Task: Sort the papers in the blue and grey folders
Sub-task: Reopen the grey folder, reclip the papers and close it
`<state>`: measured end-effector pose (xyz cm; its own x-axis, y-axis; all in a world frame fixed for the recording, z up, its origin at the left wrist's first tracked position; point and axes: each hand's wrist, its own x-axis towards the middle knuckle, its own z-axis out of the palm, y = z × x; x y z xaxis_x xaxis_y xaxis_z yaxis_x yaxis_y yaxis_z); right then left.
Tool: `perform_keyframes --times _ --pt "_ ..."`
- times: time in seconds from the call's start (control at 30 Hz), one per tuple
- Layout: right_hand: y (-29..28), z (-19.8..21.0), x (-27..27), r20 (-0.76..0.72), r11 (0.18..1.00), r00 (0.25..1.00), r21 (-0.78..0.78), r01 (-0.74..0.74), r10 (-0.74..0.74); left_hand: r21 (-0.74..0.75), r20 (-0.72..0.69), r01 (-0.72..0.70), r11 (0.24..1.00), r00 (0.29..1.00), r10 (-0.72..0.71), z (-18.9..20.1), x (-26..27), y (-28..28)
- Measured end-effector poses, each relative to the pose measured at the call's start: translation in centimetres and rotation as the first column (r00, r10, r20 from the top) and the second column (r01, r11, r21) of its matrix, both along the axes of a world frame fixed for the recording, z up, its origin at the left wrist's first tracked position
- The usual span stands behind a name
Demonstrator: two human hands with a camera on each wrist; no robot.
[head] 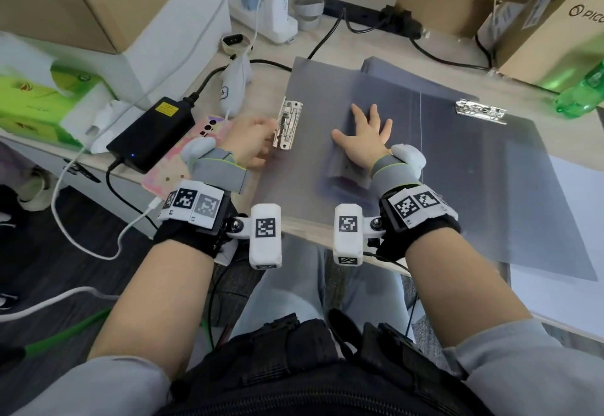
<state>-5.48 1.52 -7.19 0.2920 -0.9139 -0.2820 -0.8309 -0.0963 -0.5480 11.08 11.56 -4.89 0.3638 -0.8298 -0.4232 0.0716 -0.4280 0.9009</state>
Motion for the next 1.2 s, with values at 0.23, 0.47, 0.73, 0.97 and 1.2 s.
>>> perform_keyframes --times 0.23,0.47,0.73,0.97,1.2 --pt "0.3 0.3 0.0 0.006 1.000 1.000 0.010 -0.005 0.005 -0.145 0.312 -0.107 0.984 0.938 0.148 0.1 0.4 -2.0" --pt "0.5 0.6 -0.3 -0.019 1.000 1.000 0.010 -0.006 0.006 -0.292 0.327 -0.012 0.956 0.938 0.112 1.0 0.1 -4.2" --pt "0.4 0.4 -0.4 0.011 1.000 1.000 0.011 0.012 -0.013 -0.165 0.459 0.070 0.984 0.888 0.014 0.8 0.7 -5.5" --pt "0.3 1.6 -1.1 0.158 0.997 0.986 0.055 0.051 -0.059 -0.272 0.585 0.026 0.962 0.798 0.144 2.2 -1.7 -5.4" --pt "0.8 3.4 -7.8 0.535 0.971 0.811 0.124 0.203 -0.238 -0.265 0.610 0.340 0.902 0.784 -0.116 3.3 -8.6 -5.9"
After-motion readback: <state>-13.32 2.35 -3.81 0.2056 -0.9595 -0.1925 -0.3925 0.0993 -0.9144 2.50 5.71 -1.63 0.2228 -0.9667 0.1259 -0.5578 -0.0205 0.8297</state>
